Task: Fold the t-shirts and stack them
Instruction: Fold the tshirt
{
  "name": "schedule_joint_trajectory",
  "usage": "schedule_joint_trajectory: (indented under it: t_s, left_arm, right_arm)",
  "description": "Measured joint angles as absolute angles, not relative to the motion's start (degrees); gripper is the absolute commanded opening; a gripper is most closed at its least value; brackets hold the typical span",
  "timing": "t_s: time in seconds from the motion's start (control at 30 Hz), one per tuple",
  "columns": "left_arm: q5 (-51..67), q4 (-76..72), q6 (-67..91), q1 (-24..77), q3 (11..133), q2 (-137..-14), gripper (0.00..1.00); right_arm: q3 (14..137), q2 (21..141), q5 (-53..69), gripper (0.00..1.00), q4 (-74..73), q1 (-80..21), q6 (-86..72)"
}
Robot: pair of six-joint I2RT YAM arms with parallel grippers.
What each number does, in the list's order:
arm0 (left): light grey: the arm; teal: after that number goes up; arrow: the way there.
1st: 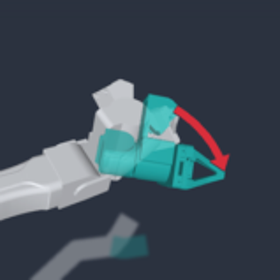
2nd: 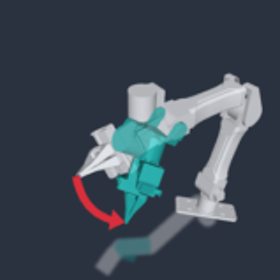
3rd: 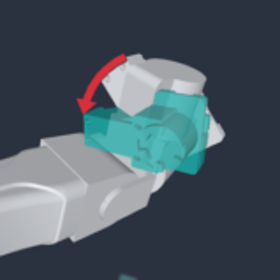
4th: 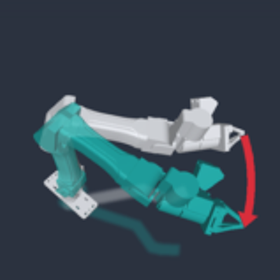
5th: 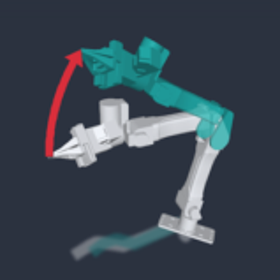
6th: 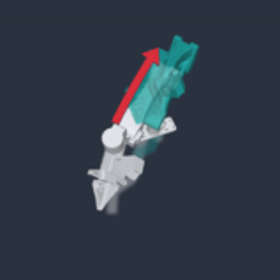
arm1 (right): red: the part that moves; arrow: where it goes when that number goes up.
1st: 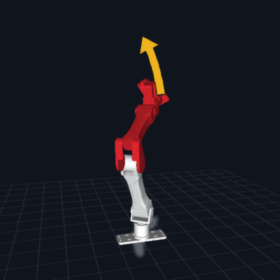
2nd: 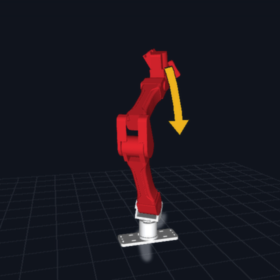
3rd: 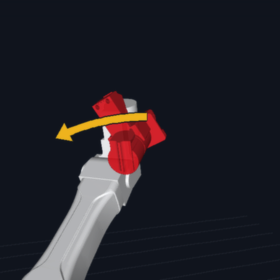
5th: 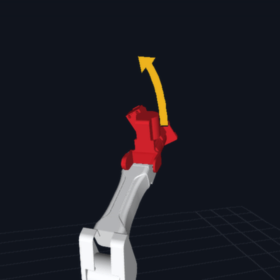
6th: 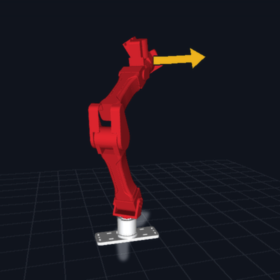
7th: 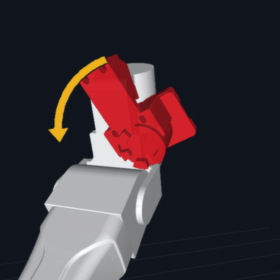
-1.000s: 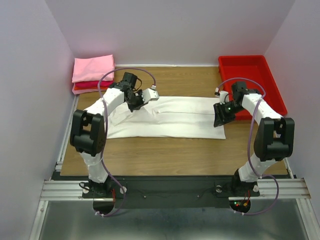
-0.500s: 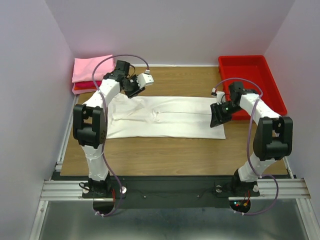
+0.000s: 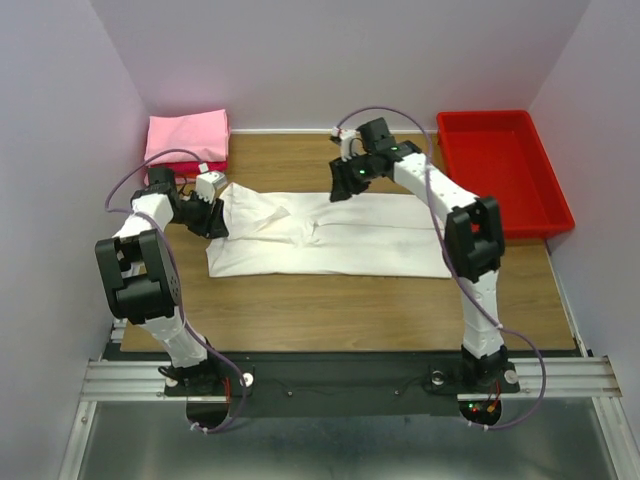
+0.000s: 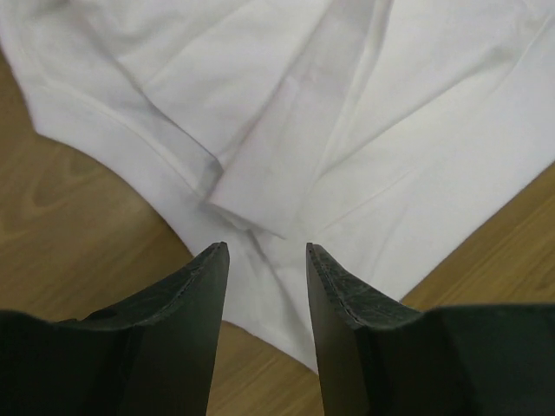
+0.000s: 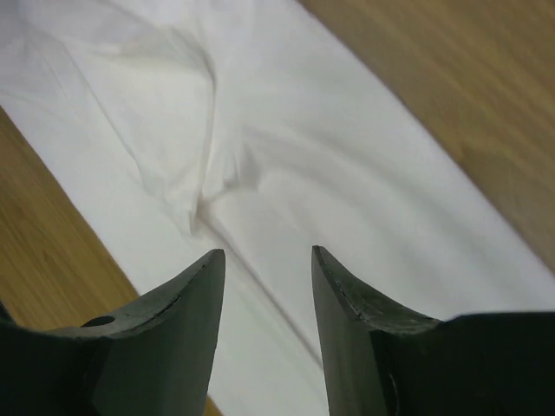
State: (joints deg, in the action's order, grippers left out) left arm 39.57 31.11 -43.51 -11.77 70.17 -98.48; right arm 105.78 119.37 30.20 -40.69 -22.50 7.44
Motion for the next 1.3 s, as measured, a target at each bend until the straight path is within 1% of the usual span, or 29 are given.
schedule_joint_trajectory:
  t_s: [0.03, 0.17, 0.2, 0.23, 0.3, 0.47, 0.8, 0.87, 0.97, 1.0, 1.1, 1.13, 1.17, 1.2, 1.3]
  left_arm:
    - [40.88, 31.07, -41.91, -12.49, 68.75, -98.48, 0.52]
    - [45.65, 29.63, -35.92, -13.93, 65.91, -98.48, 0.52]
    - [46.50, 29.21, -34.92, -14.00, 65.71, -98.48, 0.53]
    - [47.66, 28.69, -33.52, -14.13, 65.58, -98.50, 0.57]
    - [49.65, 27.66, -31.40, -14.37, 65.58, -98.54, 0.57]
    - [52.27, 25.61, -26.65, -15.20, 65.56, -99.68, 0.57]
    - [53.91, 24.40, -22.00, -17.78, 65.21, -101.91, 0.57]
    - [54.11, 24.29, -21.39, -17.78, 65.21, -102.26, 0.57]
    - [54.52, 24.14, -20.25, -17.78, 65.14, -102.32, 0.57]
    - [54.68, 23.77, -19.75, -17.78, 64.99, -102.32, 0.55]
    - [54.65, 23.05, -18.15, -17.80, 64.07, -102.32, 0.51]
    - [54.63, 22.85, -17.69, -17.82, 63.75, -102.32, 0.49]
    - [54.57, 22.76, -17.04, -17.82, 63.42, -102.32, 0.49]
    - [54.11, 22.68, -16.47, -17.87, 63.07, -102.39, 0.49]
    - [53.25, 21.98, -15.53, -17.91, 62.35, -102.67, 0.49]
  right_arm:
    - [110.87, 123.76, 30.35, 0.54, -39.07, -24.80, 5.85]
    - [121.99, 133.14, 30.37, 0.59, -36.16, -28.88, 1.85]
    - [123.72, 134.93, 30.22, 0.60, -35.42, -29.63, 1.34]
    - [125.86, 137.43, 30.09, 0.61, -34.37, -30.74, 0.84]
    - [128.05, 140.25, 29.65, 0.64, -33.06, -32.12, 0.45]
    - [128.62, 142.58, 28.73, 0.67, -29.47, -34.83, 2.09]
    - [129.54, 145.05, 28.29, 0.66, -22.87, -37.78, 6.09]
    - [129.60, 146.12, 28.29, 0.65, -22.33, -38.09, 6.46]
    - [129.60, 147.57, 28.32, 0.48, -22.28, -38.30, 6.90]
    - [129.60, 147.98, 28.45, 0.40, -22.31, -38.35, 6.90]
    - [129.60, 148.33, 28.53, 0.30, -22.26, -38.41, 7.38]
    - [129.60, 148.33, 28.51, 0.22, -22.17, -38.39, 7.29]
    - [129.60, 148.33, 28.51, 0.19, -21.96, -38.37, 7.35]
    - [129.60, 148.33, 28.51, 0.11, -21.82, -38.35, 7.35]
    - [129.58, 148.33, 28.56, 0.05, -21.80, -38.35, 7.88]
